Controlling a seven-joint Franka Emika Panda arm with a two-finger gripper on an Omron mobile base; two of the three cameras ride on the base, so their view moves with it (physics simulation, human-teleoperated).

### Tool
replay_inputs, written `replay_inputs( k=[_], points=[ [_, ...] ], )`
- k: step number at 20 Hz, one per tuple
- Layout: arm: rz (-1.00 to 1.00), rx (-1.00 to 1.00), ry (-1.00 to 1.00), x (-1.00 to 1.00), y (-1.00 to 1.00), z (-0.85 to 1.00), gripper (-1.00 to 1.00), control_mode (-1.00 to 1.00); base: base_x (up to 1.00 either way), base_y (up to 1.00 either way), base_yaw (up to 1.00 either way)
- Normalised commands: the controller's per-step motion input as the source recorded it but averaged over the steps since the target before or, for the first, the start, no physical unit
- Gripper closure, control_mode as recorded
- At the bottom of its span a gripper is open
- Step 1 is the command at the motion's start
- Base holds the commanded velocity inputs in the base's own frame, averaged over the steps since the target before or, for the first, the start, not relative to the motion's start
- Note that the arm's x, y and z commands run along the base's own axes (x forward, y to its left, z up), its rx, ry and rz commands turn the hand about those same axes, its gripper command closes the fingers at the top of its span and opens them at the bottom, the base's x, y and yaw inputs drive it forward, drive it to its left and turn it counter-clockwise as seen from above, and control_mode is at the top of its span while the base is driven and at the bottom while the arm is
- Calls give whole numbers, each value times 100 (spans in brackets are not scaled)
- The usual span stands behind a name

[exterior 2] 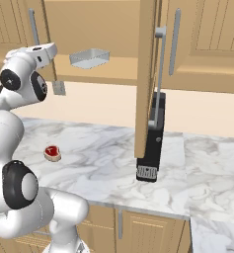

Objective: Retrieve the tupperware from the cabinet, then place the raw meat into the tupperware to avoid contamination.

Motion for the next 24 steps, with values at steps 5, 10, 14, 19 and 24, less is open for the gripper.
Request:
replay_inputs(
  k=[5, 10, 14, 19, 24],
  points=[
    [0, 0, 0, 31, 1, -3, -100, -100, 0, 0, 0],
    [0, 0, 0, 33, 3, -4, -100, -100, 0, 0, 0],
    [0, 0, 0, 32, 7, -4, 100, -100, 0, 0, 0],
    [0, 0, 0, 28, 4, -4, 100, -100, 0, 0, 0],
    [0, 0, 0, 25, 0, -5, 100, -100, 0, 0, 0]
  ],
)
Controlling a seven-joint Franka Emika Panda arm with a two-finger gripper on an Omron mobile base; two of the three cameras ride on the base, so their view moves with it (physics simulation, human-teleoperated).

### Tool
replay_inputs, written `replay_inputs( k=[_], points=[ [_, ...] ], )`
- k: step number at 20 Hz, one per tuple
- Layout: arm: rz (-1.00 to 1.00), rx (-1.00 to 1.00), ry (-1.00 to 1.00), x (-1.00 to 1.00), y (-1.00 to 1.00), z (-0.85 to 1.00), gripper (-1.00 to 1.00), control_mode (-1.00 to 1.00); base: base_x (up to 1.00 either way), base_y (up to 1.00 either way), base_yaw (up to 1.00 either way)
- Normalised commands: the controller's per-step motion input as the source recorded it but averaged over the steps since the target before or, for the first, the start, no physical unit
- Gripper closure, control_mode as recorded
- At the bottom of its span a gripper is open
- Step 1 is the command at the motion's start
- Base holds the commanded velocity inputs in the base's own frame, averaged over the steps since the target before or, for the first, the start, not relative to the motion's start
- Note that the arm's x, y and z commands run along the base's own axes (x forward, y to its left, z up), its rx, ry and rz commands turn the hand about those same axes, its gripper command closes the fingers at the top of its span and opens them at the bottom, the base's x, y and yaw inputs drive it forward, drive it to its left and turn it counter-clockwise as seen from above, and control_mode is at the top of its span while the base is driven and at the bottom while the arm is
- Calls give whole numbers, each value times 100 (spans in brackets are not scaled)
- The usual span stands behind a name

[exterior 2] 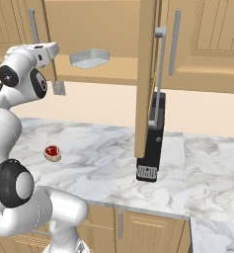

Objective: Retrieve the tupperware from the cabinet, then place the raw meat into the tupperware to avoid contamination.

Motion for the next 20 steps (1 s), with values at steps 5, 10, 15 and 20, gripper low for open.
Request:
replay_inputs(
  k=[5, 10, 15, 20],
  points=[
    [1, 0, 0, 27, 1, -8, 100, -100, 0, 0, 0],
    [-3, 0, 0, 21, 24, -1, 100, -100, 0, 0, 0],
    [-1, 0, 9, -4, 34, 0, 100, -100, 0, 0, 0],
    [0, 0, 17, -23, 20, 0, 100, -100, 0, 0, 0]
  ],
)
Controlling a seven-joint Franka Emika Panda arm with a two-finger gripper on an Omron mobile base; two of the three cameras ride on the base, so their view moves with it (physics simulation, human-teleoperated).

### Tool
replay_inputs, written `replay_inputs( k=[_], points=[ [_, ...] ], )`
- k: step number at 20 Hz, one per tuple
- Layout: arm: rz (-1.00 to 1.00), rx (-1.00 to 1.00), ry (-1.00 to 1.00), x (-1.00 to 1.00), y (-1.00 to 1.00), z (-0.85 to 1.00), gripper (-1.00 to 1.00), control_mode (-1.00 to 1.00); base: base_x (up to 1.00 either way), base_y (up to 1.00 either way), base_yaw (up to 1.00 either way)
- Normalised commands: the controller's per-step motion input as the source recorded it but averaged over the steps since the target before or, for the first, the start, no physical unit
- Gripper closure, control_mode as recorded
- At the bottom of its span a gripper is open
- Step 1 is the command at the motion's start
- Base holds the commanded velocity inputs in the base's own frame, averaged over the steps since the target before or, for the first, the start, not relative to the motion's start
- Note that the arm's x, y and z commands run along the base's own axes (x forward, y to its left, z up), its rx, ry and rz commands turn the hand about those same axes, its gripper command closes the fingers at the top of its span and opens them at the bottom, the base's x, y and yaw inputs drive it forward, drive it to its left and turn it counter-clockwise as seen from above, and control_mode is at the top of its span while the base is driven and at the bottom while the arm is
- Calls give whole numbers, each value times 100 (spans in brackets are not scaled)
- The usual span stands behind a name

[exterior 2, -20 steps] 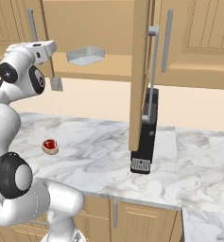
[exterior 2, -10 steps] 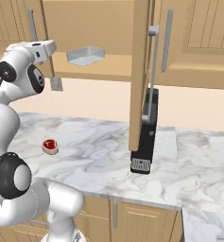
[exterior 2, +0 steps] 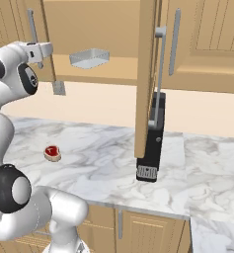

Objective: Retrieve the tupperware from the cabinet, then place the raw meat into the tupperware to avoid contamination.

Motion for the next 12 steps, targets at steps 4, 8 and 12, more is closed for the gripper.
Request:
replay_inputs(
  k=[4, 8, 12],
  points=[
    [0, -1, 18, -40, 8, 0, 100, -100, 0, 0, 0],
    [0, -1, 18, -49, 8, 0, 100, -100, 0, 0, 0],
    [0, -1, 13, -66, 8, -11, 100, -100, 0, 0, 0]
  ],
)
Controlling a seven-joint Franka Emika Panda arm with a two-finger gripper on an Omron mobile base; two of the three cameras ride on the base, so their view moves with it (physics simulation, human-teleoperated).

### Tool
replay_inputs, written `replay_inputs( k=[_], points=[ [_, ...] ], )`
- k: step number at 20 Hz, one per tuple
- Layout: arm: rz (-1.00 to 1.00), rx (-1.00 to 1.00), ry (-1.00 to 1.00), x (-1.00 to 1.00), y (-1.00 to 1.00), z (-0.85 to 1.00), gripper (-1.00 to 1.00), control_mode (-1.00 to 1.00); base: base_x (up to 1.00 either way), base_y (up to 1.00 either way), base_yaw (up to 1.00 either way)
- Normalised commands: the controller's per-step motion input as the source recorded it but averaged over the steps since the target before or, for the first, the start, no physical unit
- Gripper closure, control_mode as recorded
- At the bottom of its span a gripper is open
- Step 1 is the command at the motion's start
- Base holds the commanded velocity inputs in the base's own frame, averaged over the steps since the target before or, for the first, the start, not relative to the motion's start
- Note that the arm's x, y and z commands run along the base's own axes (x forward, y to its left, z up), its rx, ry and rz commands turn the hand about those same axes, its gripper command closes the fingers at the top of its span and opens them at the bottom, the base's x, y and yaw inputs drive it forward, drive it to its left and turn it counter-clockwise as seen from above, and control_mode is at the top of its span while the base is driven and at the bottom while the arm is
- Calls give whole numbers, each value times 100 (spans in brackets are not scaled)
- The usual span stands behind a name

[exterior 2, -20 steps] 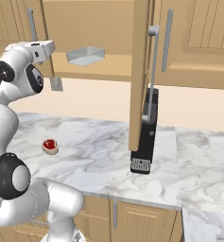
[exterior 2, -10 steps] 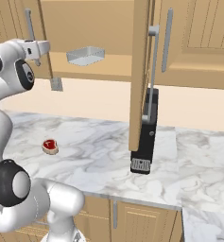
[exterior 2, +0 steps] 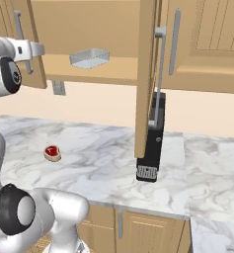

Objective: Retrieve the tupperware from the cabinet, then place the raw meat into the tupperware to avoid contamination.

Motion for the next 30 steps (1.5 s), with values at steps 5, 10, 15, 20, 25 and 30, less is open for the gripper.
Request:
replay_inputs(
  k=[5, 10, 15, 20, 25, 30],
  points=[
    [0, -1, 6, -74, 16, -27, 100, -100, 0, 0, 0],
    [0, -1, 0, -83, 27, -41, 100, -100, 0, 0, 0],
    [0, -2, 0, -79, 30, -43, 100, -100, 0, 0, 0],
    [0, -1, 6, -59, 30, -33, 100, -100, 0, 0, 0],
    [-2, 0, 2, -44, 2, -3, 100, -100, 0, 0, 0],
    [0, 0, 0, -42, -26, 14, 100, -100, 0, 0, 0]
  ],
)
